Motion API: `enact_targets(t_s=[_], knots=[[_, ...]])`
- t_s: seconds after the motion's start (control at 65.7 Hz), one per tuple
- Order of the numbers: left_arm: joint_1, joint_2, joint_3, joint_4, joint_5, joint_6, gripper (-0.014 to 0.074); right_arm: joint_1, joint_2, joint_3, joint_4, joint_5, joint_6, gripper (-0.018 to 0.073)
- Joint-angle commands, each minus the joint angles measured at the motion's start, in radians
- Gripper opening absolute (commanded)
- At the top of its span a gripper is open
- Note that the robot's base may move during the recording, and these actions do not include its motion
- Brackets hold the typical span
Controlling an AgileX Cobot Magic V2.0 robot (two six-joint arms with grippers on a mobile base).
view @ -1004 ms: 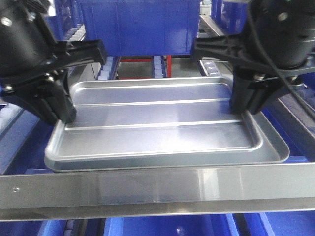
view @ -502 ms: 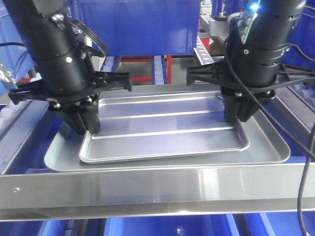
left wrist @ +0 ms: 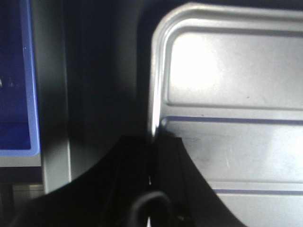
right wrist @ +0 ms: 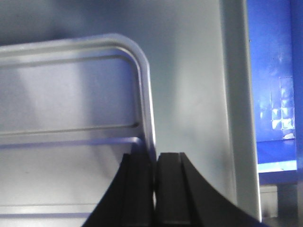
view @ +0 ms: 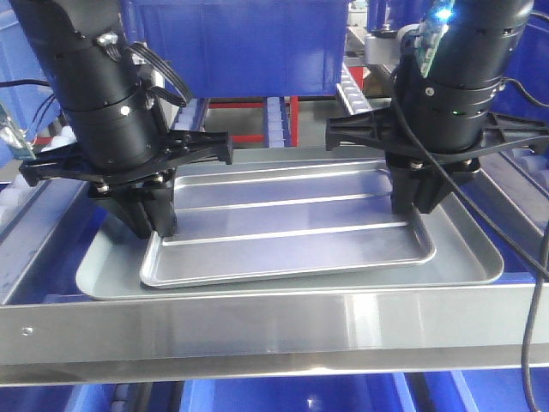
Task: Grab silver tray and stack on right shelf
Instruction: 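Lower the held tray with both grippers into the larger tray on the shelf, then open both grippers and raise them away from the stacked trays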
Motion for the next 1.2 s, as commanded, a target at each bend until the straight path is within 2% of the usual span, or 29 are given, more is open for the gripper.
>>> enact_targets(t_s=[0.0, 0.167, 0.243, 0.319, 0.517, 0.593, 0.715, 0.791, 0.837, 0.882, 0.989, 1.004, 1.05, 1.11, 1.186], knots=[[-0.007, -0.045, -0.031, -0.013, -0.031, 0.009, -0.01, 0.001, -0.045, -0.041, -0.012, -0.075, 0.002, 0.0072], [-0.007, -0.045, -0.031, -0.013, -0.036, 0.009, -0.0099, 0.001, -0.045, -0.041, -0.012, -0.072, 0.002, 0.0075], [-0.007, -0.045, -0.031, -0.013, -0.034, 0.009, -0.0099, 0.001, -0.045, -0.041, -0.012, -0.07, 0.002, 0.011], [-0.007, -0.045, -0.031, -0.029, -0.03, 0.009, -0.0098, 0.001, -0.045, -0.041, -0.012, -0.071, 0.002, 0.0186], [-0.007, -0.045, -0.031, -0.041, -0.036, 0.009, -0.0087, 0.001, -0.045, -0.041, -0.012, -0.075, 0.002, 0.0479], [-0.007, -0.045, -0.033, -0.041, -0.036, 0.009, -0.0001, 0.001, -0.045, -0.041, -0.012, -0.075, 0.002, 0.0512], [-0.007, -0.045, -0.033, -0.044, -0.045, 0.009, 0.0246, 0.001, -0.045, -0.041, -0.012, -0.074, 0.002, 0.0508], [-0.007, -0.045, -0.033, -0.044, -0.045, 0.009, 0.0306, 0.001, -0.048, -0.041, -0.012, -0.074, 0.002, 0.0502], [-0.007, -0.045, -0.038, -0.038, -0.039, 0.009, 0.0292, 0.001, -0.056, -0.047, -0.012, -0.064, 0.002, 0.0454], [-0.007, -0.045, -0.055, -0.038, -0.015, 0.009, 0.023, 0.001, -0.066, -0.06, -0.012, -0.04, 0.002, 0.0364], [-0.007, -0.045, -0.108, -0.035, 0.045, 0.009, 0.0013, 0.002, -0.095, -0.089, -0.011, 0.017, 0.002, 0.0043], [-0.007, -0.045, -0.114, -0.032, 0.05, 0.009, -0.002, 0.002, -0.098, -0.092, -0.011, 0.021, 0.002, 0.003], [-0.007, -0.045, -0.13, -0.014, 0.047, 0.009, -0.0117, 0.0, -0.107, -0.099, -0.013, 0.021, 0.002, 0.0069], [-0.007, -0.045, -0.136, 0.022, 0.026, 0.009, -0.0082, -0.003, -0.108, -0.108, -0.016, 0.016, 0.002, 0.0092], [-0.007, -0.045, -0.146, 0.024, 0.01, 0.009, -0.0082, -0.003, -0.108, -0.118, -0.018, 0.008, 0.002, 0.009]])
